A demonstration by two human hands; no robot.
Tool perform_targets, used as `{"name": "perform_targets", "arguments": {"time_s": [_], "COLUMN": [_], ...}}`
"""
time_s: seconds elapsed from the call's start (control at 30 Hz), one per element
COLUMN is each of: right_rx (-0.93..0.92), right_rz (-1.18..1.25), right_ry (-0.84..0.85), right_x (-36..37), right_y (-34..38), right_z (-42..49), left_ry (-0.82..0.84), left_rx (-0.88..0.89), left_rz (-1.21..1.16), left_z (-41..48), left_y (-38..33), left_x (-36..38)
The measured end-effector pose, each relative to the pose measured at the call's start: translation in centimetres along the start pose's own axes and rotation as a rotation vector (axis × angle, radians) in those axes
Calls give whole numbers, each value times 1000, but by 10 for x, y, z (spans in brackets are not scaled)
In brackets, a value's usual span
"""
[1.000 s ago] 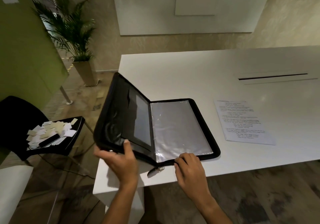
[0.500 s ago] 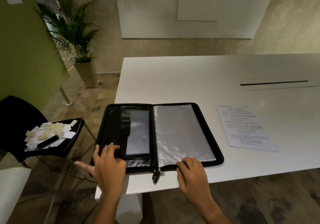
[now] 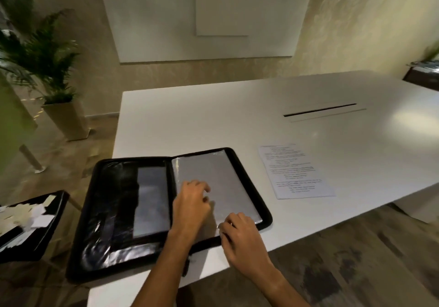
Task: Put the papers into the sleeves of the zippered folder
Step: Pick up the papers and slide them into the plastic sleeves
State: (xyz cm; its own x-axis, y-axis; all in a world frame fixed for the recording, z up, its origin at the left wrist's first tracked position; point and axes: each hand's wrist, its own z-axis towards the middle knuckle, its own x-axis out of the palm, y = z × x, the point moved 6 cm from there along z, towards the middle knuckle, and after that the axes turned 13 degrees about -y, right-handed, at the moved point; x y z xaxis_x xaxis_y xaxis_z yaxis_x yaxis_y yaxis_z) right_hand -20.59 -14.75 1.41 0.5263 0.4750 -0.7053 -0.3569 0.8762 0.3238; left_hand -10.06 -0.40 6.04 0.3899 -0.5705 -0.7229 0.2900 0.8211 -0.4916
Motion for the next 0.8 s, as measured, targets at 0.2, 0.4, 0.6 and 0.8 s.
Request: {"name": "perform_targets", "arguments": {"time_s": [0.2, 0.4, 0.6, 0.8], "right_rx": [345, 686, 859, 961], "right_rz": [-74, -33, -121, -269], "right_ry": [-112, -284, -286, -76], "right_x": [-39, -88, -117, -112], "right_y": [-83, -191, -303, -371], "right_z": [14, 37, 71, 104], "left_ry": [158, 187, 158, 85], "left_rx": [-32, -141, -343, -517], "left_rz": [-260, -436, -417, -304], "left_z": [18, 46, 86, 111], "left_y": [-72, -123, -138, -139], "left_x": [81, 143, 201, 238]}}
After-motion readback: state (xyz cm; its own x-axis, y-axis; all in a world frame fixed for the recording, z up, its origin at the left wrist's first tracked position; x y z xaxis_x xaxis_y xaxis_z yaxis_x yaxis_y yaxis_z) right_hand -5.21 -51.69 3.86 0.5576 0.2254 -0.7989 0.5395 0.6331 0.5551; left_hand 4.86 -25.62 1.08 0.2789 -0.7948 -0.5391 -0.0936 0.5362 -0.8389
